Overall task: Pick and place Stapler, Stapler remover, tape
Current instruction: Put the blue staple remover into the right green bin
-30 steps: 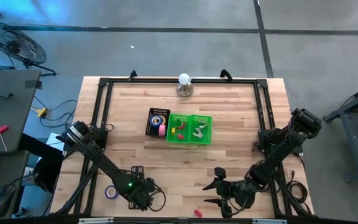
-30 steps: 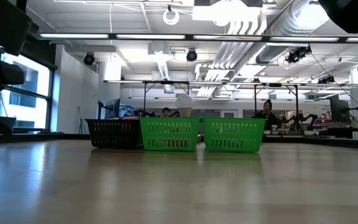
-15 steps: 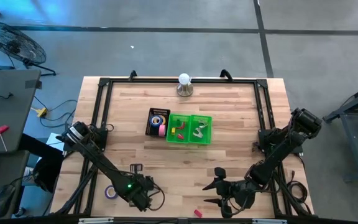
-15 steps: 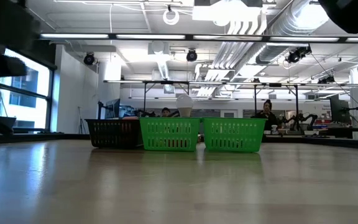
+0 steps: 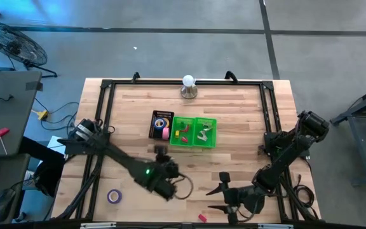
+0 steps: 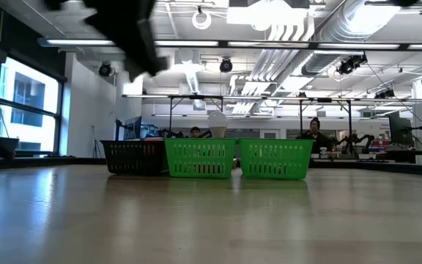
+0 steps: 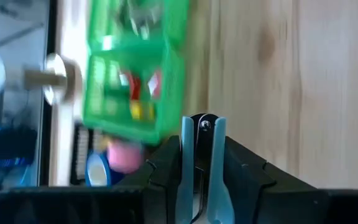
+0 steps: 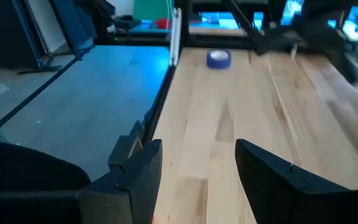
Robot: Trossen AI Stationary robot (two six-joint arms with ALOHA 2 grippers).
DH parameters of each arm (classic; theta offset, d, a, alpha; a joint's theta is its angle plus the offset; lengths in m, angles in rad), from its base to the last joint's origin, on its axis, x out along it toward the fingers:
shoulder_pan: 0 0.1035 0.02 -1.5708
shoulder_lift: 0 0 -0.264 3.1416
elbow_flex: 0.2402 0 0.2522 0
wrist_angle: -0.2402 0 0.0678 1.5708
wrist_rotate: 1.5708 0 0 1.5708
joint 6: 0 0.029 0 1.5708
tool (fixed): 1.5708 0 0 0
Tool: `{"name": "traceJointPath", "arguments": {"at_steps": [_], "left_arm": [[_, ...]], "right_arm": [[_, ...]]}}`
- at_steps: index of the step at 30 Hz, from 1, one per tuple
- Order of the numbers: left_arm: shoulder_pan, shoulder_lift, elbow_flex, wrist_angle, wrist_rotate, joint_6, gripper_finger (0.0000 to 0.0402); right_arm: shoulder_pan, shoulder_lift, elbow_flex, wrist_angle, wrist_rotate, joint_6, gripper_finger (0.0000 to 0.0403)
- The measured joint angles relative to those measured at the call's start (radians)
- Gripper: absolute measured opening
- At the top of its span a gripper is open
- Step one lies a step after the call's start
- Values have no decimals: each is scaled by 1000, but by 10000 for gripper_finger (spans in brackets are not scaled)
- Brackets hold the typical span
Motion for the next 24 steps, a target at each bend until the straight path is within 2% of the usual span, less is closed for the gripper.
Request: {"name": "traceJointPath", "arguments": {"at_steps": [3, 6, 11, 14, 17, 20, 24], "left_arm": [[59, -16, 31, 100, 20, 150, 86], [109, -40, 37, 268, 109, 305, 86], [157, -71, 39, 511, 274, 477, 86], [164, -72, 39, 602, 323, 559, 86], [168, -67, 39, 653, 329, 623, 86], [180, -45, 39, 679, 356, 670, 86], [181, -7, 39, 722, 351, 753, 86]], "right_arm": [[26, 0, 0, 48, 44, -83, 195], [63, 0, 0, 73, 145, -156, 195], [136, 0, 0, 81, 412, -234, 195], [178, 0, 0, 81, 580, -281, 195], [207, 0, 0, 81, 703, -317, 195], [215, -1, 0, 81, 738, -365, 195], [182, -1, 0, 80, 699, -402, 195]]}}
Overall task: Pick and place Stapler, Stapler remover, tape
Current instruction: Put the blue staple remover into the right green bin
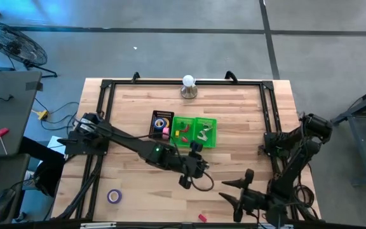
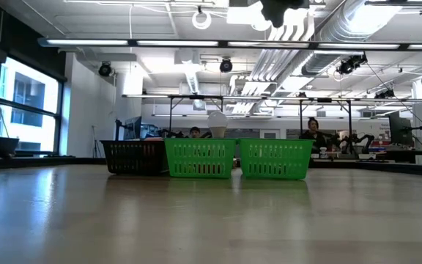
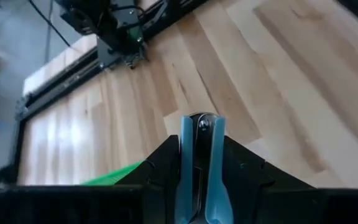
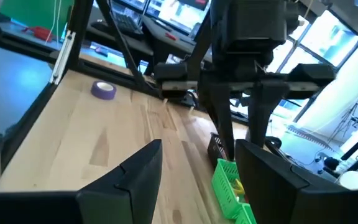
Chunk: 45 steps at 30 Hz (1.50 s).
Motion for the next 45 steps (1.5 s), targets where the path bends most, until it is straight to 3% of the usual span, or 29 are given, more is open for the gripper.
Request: {"name": "traceJointPath", "arguments": {"at_steps": [5, 10, 17, 29, 45], "left_arm": [[-2, 62, -2, 43, -40, 93, 86], [-2, 85, -1, 56, -103, 137, 86], [-34, 89, -1, 49, -228, 214, 86], [-56, 89, -1, 27, -245, 244, 86], [-58, 88, -1, 4, -240, 220, 86]], "right_arm": [[-71, 0, 0, -16, -72, -25, 195], [-108, -1, 0, -55, -78, -31, 195], [-140, -1, 0, -201, -107, 98, 195], [-247, -1, 0, -284, -260, 175, 195], [-258, -1, 2, -357, -206, 194, 195]]}}
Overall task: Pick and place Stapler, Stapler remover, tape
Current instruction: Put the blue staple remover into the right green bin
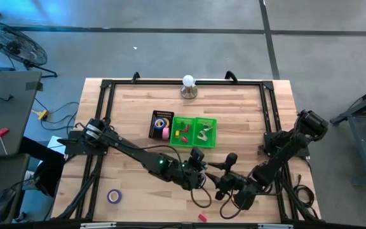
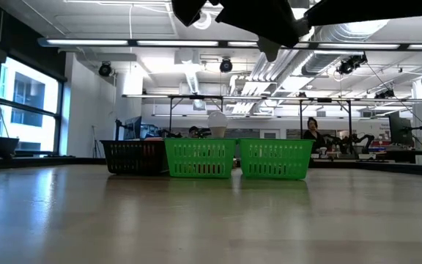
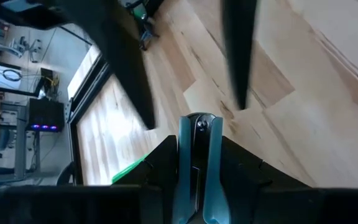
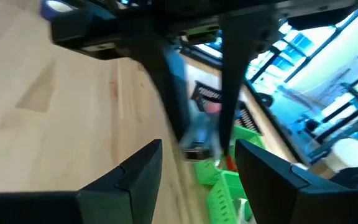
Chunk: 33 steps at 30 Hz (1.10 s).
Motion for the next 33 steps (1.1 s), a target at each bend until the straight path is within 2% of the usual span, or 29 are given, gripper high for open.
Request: {"name": "traceJointPath", "arguments": {"at_steps": [5, 16, 20, 28, 33], "left_arm": [[1, 0, 0, -2, -2, -3, 86], [2, 0, 0, -3, 28, -7, 86], [2, 0, 0, -4, 42, -7, 86], [3, -1, 0, -14, 33, -23, 86], [3, -2, 0, -22, 39, -26, 86]], "right_arm": [[-20, 0, -1, -27, -47, 42, 195], [-27, 0, -2, -32, -48, 52, 190], [-33, 0, -2, -32, -53, 46, 165], [-49, 0, -2, -35, -82, 25, 83], [-49, 0, -2, -36, -93, 22, 64]]}}
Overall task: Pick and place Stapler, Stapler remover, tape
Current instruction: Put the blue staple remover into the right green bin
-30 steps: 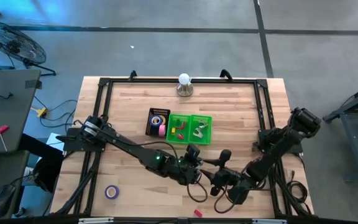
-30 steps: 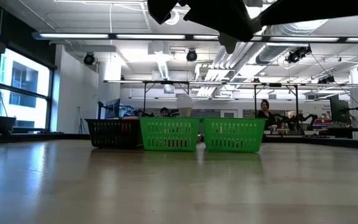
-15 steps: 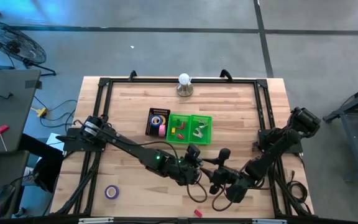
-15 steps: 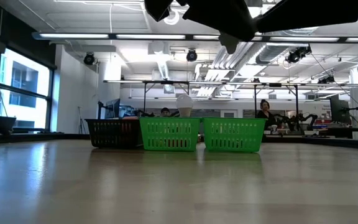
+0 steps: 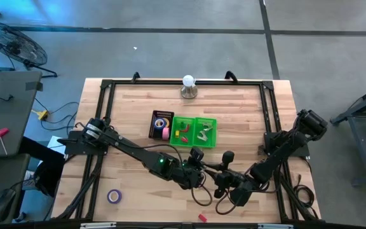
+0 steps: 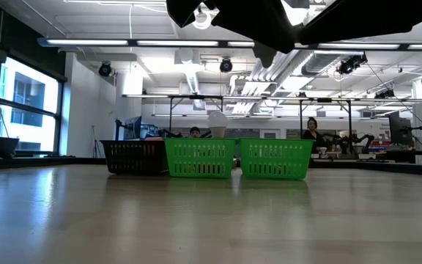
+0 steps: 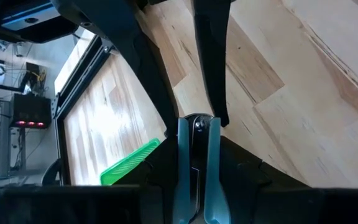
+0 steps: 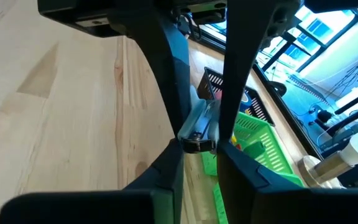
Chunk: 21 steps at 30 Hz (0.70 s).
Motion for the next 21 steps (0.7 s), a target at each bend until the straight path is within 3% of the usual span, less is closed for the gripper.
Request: {"name": "traceJointPath", "arguments": {"at_steps": [13, 21], "left_arm": [[0, 0, 0, -3, 3, -6, 86], [0, 0, 0, -4, 21, -10, 86]], "right_arm": [[-1, 0, 0, 4, 12, 1, 83], [0, 0, 0, 11, 6, -16, 64]]}}
